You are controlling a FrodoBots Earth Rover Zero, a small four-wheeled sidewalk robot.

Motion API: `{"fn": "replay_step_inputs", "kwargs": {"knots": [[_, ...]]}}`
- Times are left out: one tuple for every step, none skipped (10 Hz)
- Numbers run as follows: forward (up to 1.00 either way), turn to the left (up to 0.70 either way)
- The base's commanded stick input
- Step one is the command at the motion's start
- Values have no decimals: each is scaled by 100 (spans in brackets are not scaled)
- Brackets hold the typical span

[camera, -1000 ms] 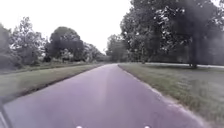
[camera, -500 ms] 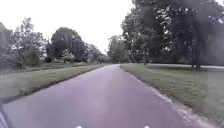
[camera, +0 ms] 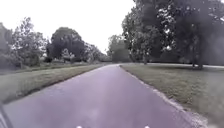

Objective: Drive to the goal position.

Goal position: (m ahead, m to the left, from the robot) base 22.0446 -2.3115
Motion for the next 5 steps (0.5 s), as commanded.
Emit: {"fn": "replay_step_inputs", "kwargs": {"knots": [[70, 0], [70, 0], [70, 0], [70, 0], [70, 0]]}}
